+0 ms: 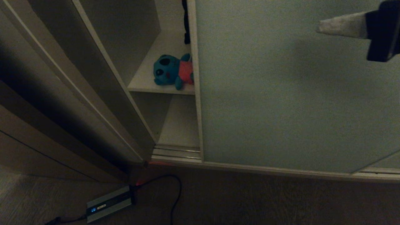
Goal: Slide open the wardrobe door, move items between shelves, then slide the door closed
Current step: Close the door
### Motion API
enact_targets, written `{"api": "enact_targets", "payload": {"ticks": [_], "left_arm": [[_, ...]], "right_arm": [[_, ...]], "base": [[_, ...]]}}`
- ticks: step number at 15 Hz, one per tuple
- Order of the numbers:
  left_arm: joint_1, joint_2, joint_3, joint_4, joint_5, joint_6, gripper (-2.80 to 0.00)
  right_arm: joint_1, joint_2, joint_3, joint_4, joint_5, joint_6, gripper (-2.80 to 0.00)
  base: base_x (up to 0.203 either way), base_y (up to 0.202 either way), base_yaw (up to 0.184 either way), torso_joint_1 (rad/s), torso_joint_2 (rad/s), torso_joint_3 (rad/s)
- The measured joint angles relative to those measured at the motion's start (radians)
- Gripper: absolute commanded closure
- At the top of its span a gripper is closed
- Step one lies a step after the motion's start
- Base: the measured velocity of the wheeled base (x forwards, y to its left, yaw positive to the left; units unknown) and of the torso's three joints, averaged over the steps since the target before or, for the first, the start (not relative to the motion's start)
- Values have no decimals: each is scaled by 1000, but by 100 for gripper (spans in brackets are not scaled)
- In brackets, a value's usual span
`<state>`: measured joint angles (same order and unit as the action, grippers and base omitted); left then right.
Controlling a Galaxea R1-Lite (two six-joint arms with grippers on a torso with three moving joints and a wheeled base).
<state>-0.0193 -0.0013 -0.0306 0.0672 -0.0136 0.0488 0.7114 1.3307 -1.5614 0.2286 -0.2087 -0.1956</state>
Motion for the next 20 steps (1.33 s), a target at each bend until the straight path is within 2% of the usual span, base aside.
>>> {"api": "enact_targets", "payload": {"ticks": [1,3,6,8,10,12,15,18,20], "left_arm": [[0,0,0,0,0,0,0],[-1,0,0,0,0,0,0],[-1,0,0,0,0,0,0],[-1,0,0,0,0,0,0],[-1,0,0,0,0,0,0],[-1,0,0,0,0,0,0],[-1,0,0,0,0,-1,0],[-1,0,0,0,0,0,0],[-1,0,0,0,0,0,0]], "right_arm": [[-54,-37,-1,63,-1,-22,0],[-212,-99,2,133,-1,-28,0],[-561,-178,51,179,10,-12,0],[-820,-222,133,188,9,1,0],[-1047,-253,234,198,-14,30,0],[-1238,-272,322,204,-26,71,0],[-1440,-257,369,195,16,150,0],[-1496,-184,364,68,133,235,0],[-1498,-130,367,-74,249,254,0]], "base": [[0,0,0,0,0,0],[0,0,0,0,0,0],[0,0,0,0,0,0],[0,0,0,0,0,0],[0,0,0,0,0,0],[0,0,0,0,0,0],[0,0,0,0,0,0],[0,0,0,0,0,0],[0,0,0,0,0,0]]}}
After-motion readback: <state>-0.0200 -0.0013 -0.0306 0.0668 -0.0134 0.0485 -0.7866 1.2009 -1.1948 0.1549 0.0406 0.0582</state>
